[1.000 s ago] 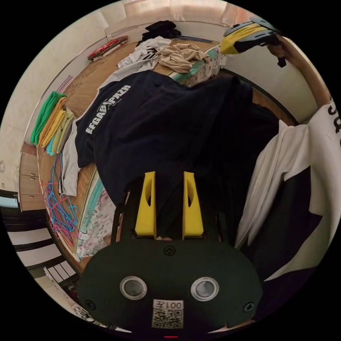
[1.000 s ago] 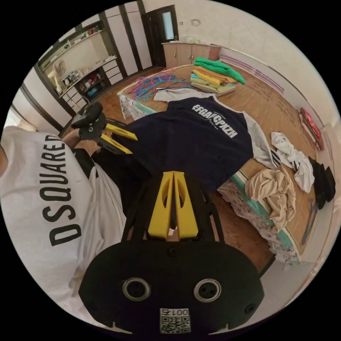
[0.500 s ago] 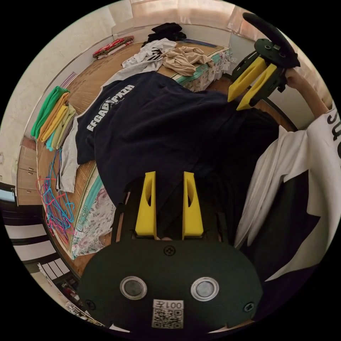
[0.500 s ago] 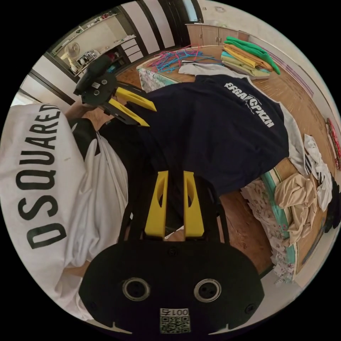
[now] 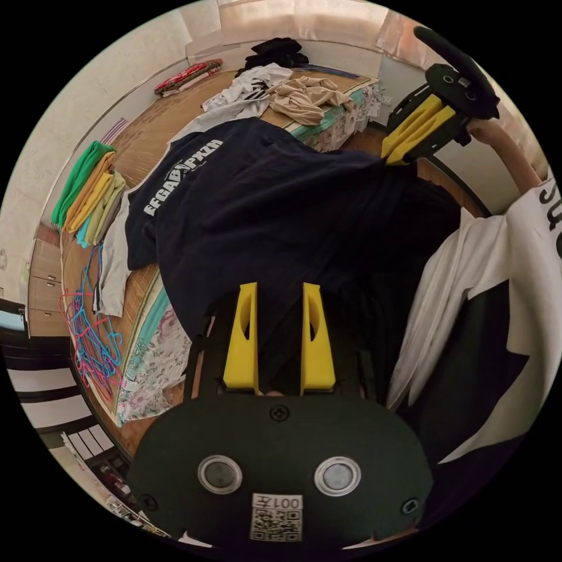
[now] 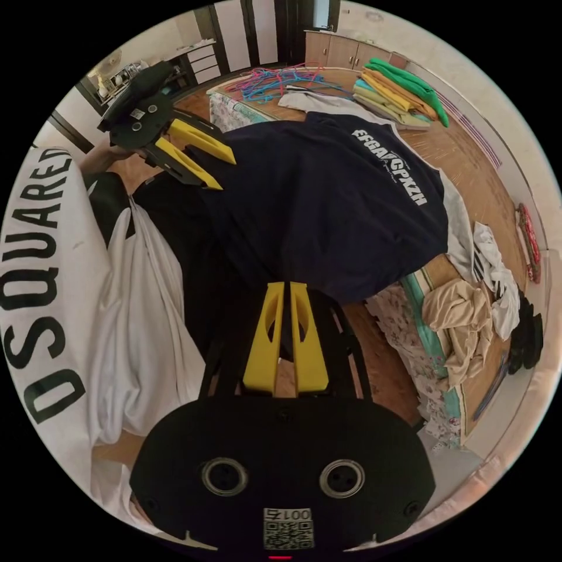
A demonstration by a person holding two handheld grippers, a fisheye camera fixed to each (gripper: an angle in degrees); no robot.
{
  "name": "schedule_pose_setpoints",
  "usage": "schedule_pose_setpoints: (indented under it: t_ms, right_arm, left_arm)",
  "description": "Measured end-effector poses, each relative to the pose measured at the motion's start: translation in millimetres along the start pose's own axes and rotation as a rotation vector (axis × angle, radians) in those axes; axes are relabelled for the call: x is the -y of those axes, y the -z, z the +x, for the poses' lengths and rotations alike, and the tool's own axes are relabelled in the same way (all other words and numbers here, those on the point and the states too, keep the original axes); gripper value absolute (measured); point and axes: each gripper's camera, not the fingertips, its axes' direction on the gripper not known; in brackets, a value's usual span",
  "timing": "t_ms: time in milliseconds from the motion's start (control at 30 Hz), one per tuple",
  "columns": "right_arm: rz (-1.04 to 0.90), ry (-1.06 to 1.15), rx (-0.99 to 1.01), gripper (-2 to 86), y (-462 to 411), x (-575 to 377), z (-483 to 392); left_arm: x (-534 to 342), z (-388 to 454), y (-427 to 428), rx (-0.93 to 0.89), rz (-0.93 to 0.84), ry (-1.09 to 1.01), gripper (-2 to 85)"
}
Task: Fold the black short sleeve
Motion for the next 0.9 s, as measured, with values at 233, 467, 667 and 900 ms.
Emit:
schedule_pose_setpoints:
  t_ms: [233, 467, 667, 900]
  right_arm:
    - [0.173, -0.129, -0.259, 1.0, 19.2, -15.2, -14.0]
    - [0.23, -0.097, -0.282, 0.7, 39.2, -14.5, -27.5]
    - [0.226, -0.184, -0.118, 0.5, 40.8, -31.7, 1.3]
    - [0.28, -0.309, -0.173, 0.2, 44.9, -51.1, 16.1]
  left_arm:
    - [6.2, 6.7, 0.3, -0.003, 0.034, 0.04, 10.4]
    - [6.4, 6.9, -0.2, 0.011, 0.042, 0.138, 12.6]
    - [12.7, 20.8, 0.8, 0.052, 0.026, 0.101, 11.7]
    - [22.2, 36.3, 0.3, 0.086, 0.02, 0.054, 12.0]
